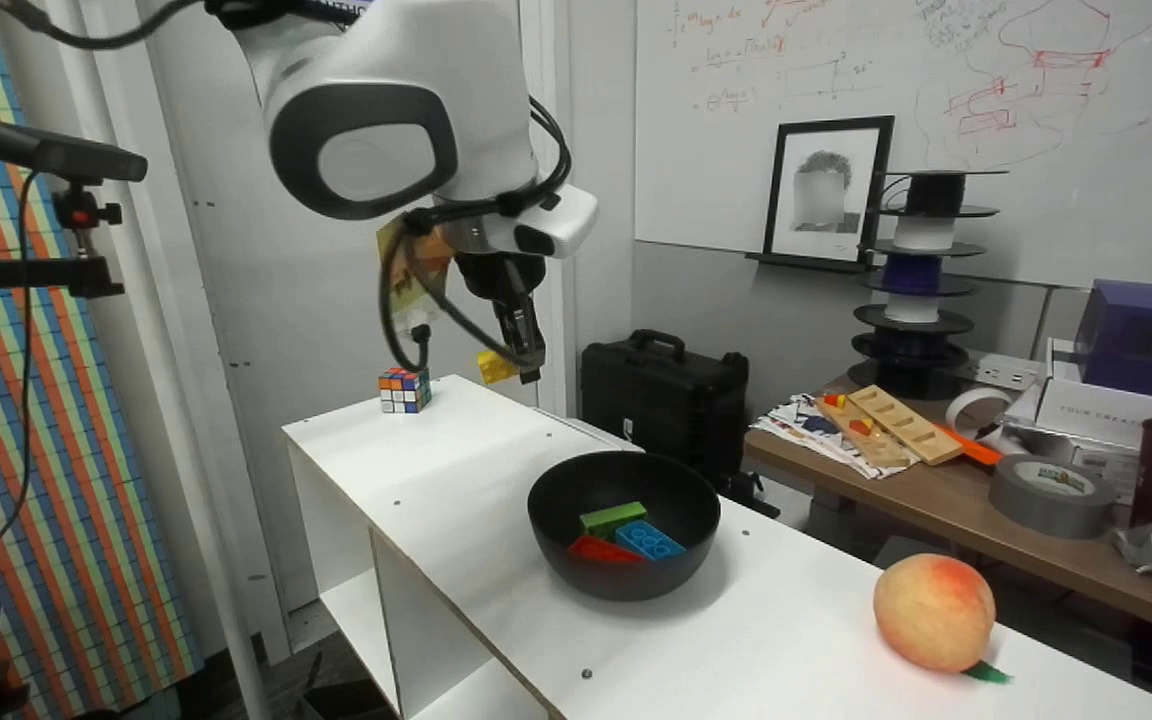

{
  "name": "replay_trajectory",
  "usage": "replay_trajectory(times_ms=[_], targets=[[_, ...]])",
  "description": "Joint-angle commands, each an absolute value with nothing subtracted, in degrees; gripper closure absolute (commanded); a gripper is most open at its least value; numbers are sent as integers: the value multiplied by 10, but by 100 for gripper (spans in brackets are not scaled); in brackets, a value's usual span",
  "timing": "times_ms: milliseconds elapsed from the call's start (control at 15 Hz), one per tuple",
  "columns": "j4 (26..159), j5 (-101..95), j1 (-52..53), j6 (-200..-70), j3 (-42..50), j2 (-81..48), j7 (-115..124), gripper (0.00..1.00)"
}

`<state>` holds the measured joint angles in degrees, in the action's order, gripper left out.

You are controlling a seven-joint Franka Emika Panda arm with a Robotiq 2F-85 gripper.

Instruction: Put the Legos in the bowl

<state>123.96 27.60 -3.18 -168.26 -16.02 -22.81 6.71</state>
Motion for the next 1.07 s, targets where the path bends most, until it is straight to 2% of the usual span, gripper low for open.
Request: replay_trajectory(times_ms=[0,133,400,733,1000], targets=[[1366,409,-106,-1736,-225,-114,49,81],[1414,483,-133,-1742,-238,-66,49,81],[1493,551,-149,-1751,-208,11,88,82],[1448,609,-152,-1866,-208,-33,72,82],[1395,562,-140,-1882,-211,-101,73,82]])
